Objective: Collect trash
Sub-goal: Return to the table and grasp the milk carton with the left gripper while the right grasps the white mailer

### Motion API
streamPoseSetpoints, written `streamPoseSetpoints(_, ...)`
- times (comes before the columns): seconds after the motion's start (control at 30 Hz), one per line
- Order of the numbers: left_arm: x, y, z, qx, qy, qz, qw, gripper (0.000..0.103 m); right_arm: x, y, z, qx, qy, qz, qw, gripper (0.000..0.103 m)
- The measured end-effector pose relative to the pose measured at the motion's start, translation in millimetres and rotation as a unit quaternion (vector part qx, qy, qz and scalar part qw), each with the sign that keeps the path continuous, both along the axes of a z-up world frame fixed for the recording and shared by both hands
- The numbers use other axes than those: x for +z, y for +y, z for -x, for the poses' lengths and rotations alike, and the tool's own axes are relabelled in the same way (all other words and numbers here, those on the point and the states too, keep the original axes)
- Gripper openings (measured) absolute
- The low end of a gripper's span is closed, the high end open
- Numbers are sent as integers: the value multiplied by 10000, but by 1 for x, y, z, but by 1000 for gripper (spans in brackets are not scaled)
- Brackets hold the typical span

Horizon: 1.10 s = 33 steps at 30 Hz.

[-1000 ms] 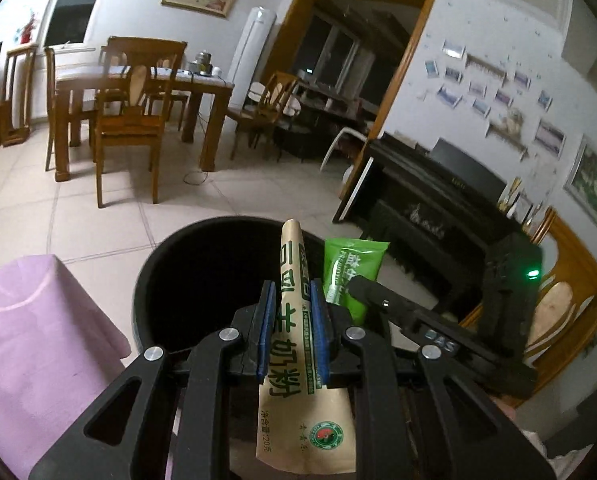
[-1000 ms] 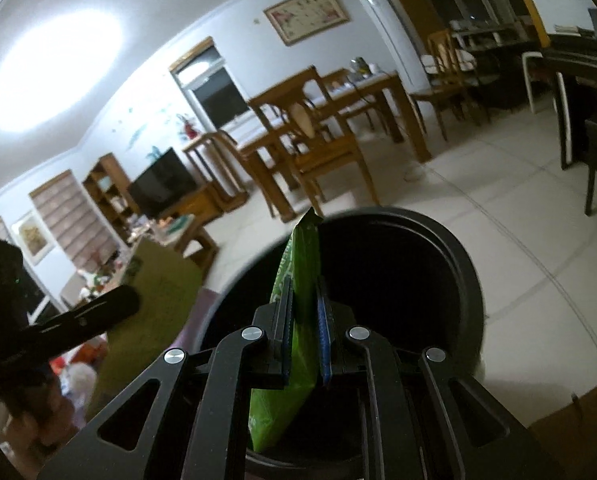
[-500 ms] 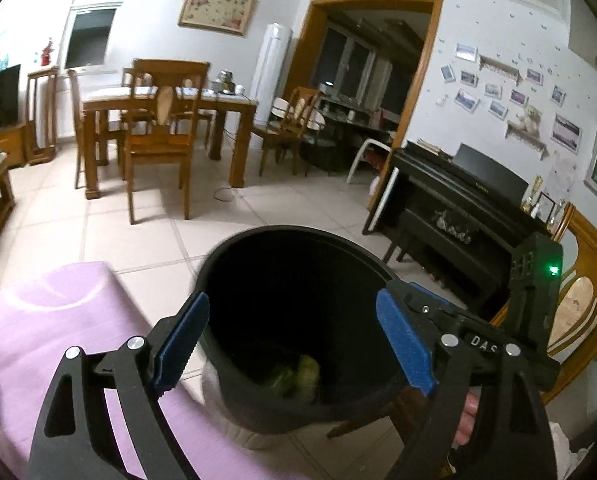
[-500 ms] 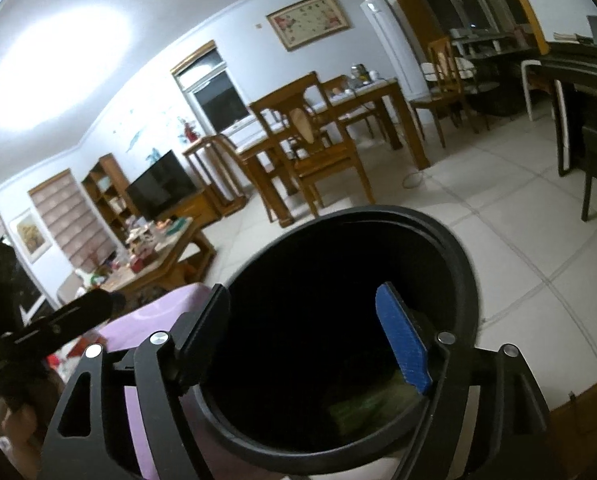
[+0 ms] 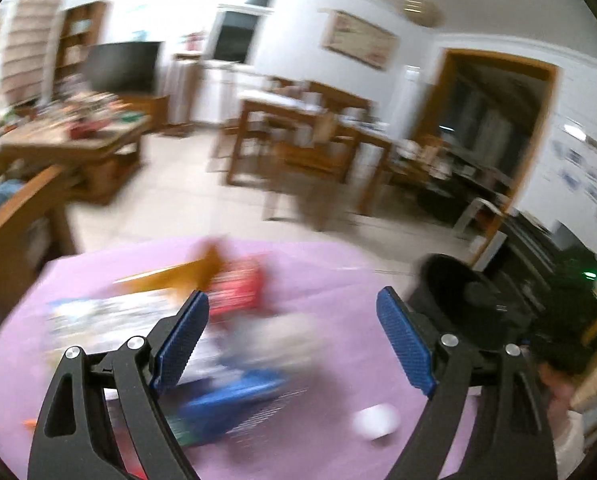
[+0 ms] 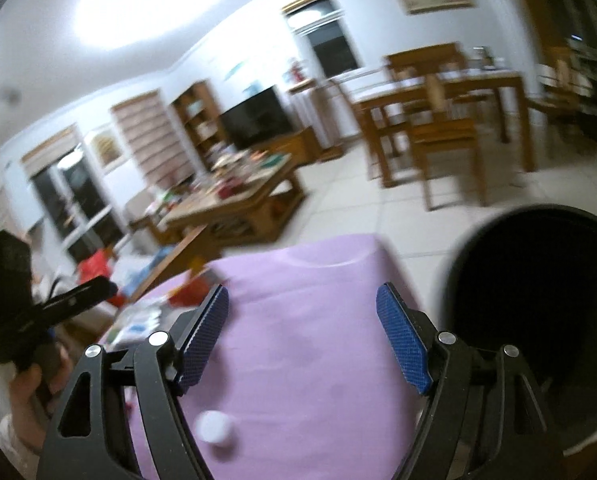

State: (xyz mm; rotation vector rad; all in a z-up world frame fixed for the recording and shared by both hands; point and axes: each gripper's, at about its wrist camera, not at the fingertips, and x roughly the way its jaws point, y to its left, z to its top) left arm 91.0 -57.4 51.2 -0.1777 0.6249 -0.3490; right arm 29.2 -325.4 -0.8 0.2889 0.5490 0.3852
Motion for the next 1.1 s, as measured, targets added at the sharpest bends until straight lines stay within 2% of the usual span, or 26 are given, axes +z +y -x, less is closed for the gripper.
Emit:
streamPoseSetpoints(0.13, -13, 71, -7, 728, 406, -146, 9964, 84, 17, 81, -20, 783, 160, 193, 9966, 76)
streamPoseSetpoints(0.23, -27, 100, -11, 976, 700, -56, 9927, 84, 27, 149, -36, 1410, 307, 456, 9885, 76)
streamPoseSetpoints(0.3, -31, 116, -10, 1059, 721, 105, 9917, 84, 29, 195, -49, 1766, 435, 700, 9808, 76)
streamPoseSetpoints(0.37, -35, 125, -10, 1100, 740, 217, 9909, 84, 26, 230, -62, 1876, 526, 1021, 9755, 85)
streamPoseSetpoints(0.47, -45, 130, -11, 1017, 825, 201, 9912, 84, 10, 274, -91, 1861, 791, 1499, 9678, 85)
streamPoseSetpoints(0.6, -61, 137, -5, 903, 911, 122, 9917, 85, -19, 311, -118, 1914, 1187, 1989, 9538, 85)
streamPoseSetpoints(0.67, -71, 143, -3, 865, 965, 121, 9915, 85, -29, 322, -123, 1981, 1255, 2066, 9499, 85)
streamPoseSetpoints(0.7, -72, 143, -3, 847, 988, 118, 9914, 85, -31, 324, -124, 2060, 1318, 1982, 9492, 82)
streamPoseSetpoints(0.73, -75, 144, -3, 827, 1007, 110, 9914, 85, -33, 327, -125, 2087, 1300, 1954, 9494, 70)
streamPoseSetpoints(0.8, -78, 143, -3, 814, 1026, 79, 9914, 85, -30, 325, -125, 2086, 1240, 2030, 9486, 55)
streamPoseSetpoints(0.83, -80, 142, -4, 800, 1045, 52, 9913, 85, -30, 329, -122, 2042, 1159, 2076, 9496, 37)
streamPoseSetpoints(0.87, -82, 141, -3, 787, 1053, 39, 9913, 85, -26, 326, -120, 2025, 1071, 2087, 9508, 24)
streamPoseSetpoints(0.9, -82, 139, -3, 775, 1060, 33, 9913, 85, -26, 321, -117, 2056, 1048, 1969, 9529, 19)
streamPoseSetpoints(0.93, -82, 137, -3, 757, 1061, 22, 9915, 85, -25, 318, -116, 2061, 1030, 1836, 9556, 4)
streamPoseSetpoints(1.1, -83, 117, -9, 657, 1101, -241, 9914, 85, -11, 282, -98, 2025, 793, 1196, 9687, 2)
